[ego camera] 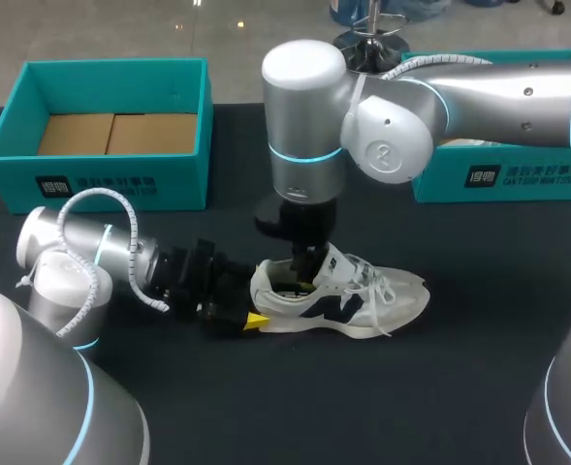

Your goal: Take the shoe out of the shoebox, open the shoe tongue, remove and reinsert the insole, then place the shoe into the shoebox

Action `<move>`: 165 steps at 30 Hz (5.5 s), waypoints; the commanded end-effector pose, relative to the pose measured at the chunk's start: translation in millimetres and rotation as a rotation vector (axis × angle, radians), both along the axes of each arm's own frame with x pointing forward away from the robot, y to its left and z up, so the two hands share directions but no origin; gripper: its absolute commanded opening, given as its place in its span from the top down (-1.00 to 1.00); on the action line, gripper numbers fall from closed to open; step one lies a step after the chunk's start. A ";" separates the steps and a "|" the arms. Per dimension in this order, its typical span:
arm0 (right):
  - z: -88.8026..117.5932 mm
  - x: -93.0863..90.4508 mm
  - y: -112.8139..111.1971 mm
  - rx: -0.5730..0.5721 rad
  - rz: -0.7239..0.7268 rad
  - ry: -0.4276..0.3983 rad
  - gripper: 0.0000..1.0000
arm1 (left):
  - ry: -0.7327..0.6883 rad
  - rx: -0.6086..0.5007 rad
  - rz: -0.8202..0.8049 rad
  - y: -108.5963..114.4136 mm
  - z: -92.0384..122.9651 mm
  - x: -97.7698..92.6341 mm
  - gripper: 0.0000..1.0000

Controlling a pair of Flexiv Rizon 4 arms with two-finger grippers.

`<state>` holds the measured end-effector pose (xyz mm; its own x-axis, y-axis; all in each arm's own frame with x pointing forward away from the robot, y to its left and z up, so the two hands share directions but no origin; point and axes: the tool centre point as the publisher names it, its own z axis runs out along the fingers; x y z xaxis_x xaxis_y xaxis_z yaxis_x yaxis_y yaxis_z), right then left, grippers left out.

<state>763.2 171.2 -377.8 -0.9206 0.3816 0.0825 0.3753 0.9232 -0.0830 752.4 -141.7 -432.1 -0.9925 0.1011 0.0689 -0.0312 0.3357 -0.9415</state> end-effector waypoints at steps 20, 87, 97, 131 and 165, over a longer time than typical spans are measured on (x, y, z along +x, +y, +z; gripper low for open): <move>-66.3 -13.0 15.2 0.009 0.012 0.109 0.21 | -0.001 0.001 0.001 -1.9 -3.9 0.1 1.00; 23.9 -15.7 0.0 0.005 0.004 0.070 1.00 | -0.001 0.001 0.001 -1.9 -3.9 0.1 1.00; 6.3 -6.4 3.0 0.011 0.016 0.060 1.00 | -0.001 0.001 0.001 -1.9 -3.9 0.1 1.00; -7.4 -1.4 2.8 0.016 0.032 0.094 0.11 | -0.001 0.001 0.001 -1.9 -3.9 0.1 1.00; -87.7 -37.5 15.5 0.043 0.027 0.230 1.00 | -0.001 0.001 0.001 -1.9 -3.9 0.1 1.00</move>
